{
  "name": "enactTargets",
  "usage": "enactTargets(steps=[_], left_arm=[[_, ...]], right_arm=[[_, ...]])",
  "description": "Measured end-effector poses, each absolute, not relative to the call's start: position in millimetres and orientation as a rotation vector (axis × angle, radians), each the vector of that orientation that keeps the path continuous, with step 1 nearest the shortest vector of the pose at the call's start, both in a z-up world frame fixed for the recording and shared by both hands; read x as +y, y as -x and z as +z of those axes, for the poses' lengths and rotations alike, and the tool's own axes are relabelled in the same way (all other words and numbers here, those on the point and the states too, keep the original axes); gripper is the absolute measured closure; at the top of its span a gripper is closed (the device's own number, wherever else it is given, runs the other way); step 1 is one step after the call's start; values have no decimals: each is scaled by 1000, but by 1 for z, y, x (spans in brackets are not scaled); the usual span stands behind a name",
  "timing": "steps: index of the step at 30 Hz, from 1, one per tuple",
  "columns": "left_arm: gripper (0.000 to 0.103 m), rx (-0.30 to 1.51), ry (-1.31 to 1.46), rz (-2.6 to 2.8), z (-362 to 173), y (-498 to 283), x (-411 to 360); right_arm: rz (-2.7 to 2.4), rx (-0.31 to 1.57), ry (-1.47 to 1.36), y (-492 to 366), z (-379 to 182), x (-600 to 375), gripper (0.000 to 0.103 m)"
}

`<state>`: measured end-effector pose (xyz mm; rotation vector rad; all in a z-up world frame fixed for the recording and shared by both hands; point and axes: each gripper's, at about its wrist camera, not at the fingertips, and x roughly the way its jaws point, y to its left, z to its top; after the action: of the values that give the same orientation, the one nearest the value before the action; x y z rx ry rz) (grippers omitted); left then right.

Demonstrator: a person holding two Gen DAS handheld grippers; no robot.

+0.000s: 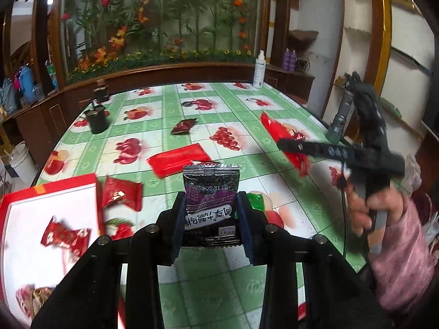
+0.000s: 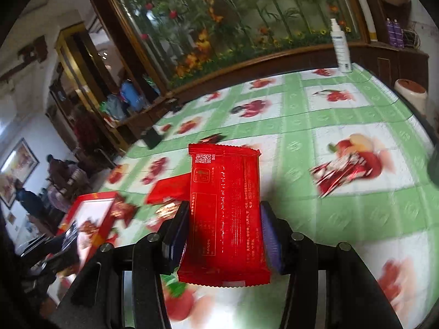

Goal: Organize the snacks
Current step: 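Carry the black packet and long red packet over the white tray and release both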

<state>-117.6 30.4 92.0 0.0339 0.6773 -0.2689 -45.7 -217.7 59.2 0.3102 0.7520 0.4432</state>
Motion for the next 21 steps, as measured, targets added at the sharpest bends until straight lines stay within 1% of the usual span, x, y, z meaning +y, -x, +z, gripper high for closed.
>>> enactTargets(steps=[3, 7, 13, 21], left_arm=[[70, 653, -1, -259, 97, 128, 48], [70, 614, 51, -237, 104, 143, 76], [70, 567, 122, -158, 113, 160, 122], [70, 522, 168, -55, 116, 175, 169]], right_arm=[[488, 741, -334, 66, 59, -201, 52], [517, 765, -260, 74, 66, -161, 52], [633, 733, -203, 89, 89, -99, 53], [764, 740, -131, 108, 96, -13, 53]])
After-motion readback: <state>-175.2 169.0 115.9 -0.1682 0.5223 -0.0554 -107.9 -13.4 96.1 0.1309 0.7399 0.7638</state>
